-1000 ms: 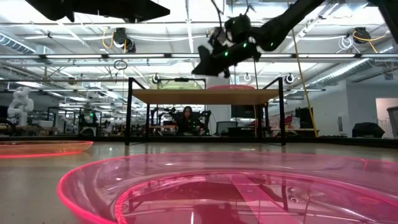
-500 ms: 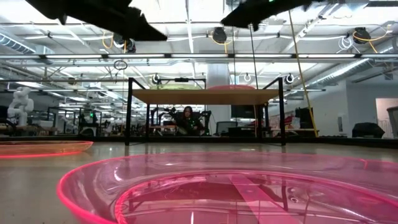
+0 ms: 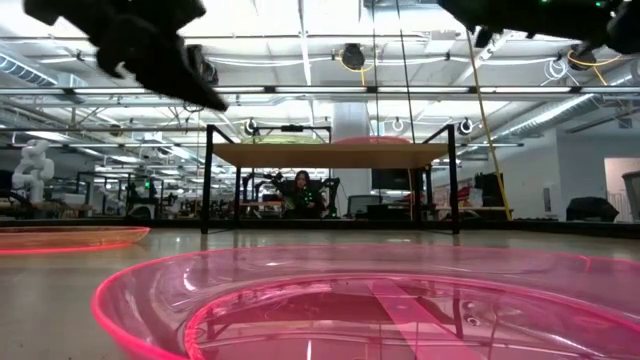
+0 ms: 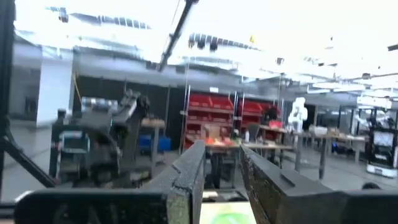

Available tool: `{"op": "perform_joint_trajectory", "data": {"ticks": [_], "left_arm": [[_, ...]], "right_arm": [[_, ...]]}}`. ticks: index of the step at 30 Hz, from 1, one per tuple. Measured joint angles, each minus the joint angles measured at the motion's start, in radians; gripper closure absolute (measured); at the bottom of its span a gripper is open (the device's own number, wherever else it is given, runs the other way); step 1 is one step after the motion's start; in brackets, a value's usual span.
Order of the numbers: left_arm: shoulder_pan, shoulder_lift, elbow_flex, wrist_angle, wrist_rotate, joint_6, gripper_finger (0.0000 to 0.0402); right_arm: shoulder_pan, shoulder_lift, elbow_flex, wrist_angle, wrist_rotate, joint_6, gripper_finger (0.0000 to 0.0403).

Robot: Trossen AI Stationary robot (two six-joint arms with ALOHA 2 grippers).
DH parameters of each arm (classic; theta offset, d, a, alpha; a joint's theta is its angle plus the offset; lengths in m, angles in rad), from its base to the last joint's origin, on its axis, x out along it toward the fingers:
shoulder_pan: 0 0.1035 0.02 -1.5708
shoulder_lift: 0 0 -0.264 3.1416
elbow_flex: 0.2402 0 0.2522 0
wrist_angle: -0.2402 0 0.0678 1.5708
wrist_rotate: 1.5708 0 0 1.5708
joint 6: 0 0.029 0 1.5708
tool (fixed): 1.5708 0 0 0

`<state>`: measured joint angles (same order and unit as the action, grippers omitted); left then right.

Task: Place and stack plates onto a shelf
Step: Stack the orange plate on top of the green plate on the shelf

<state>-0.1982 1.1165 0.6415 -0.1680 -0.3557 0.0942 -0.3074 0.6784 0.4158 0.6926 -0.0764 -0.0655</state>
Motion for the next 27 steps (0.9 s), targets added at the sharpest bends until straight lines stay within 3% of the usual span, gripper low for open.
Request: {"op": "perform_joint_trajectory", "data": {"ticks": [7,17,27], "left_arm": [[-0.163,0.093,-0.001,-0.194,0.035,-0.305,0.0300],[-0.332,0.283,-0.001,-0.211,0.224,-0.563,0.0300],[-0.346,0.286,0.104,-0.477,0.167,-0.708,0.0300]], "right_arm": [[0.001,-0.035,-0.045,0.005,0.051,0.006,0.0316],[0.001,-0.035,-0.045,0.015,0.050,0.038,0.0316],[0.002,-0.035,-0.044,0.029,0.050,0.072,0.0316]]}}
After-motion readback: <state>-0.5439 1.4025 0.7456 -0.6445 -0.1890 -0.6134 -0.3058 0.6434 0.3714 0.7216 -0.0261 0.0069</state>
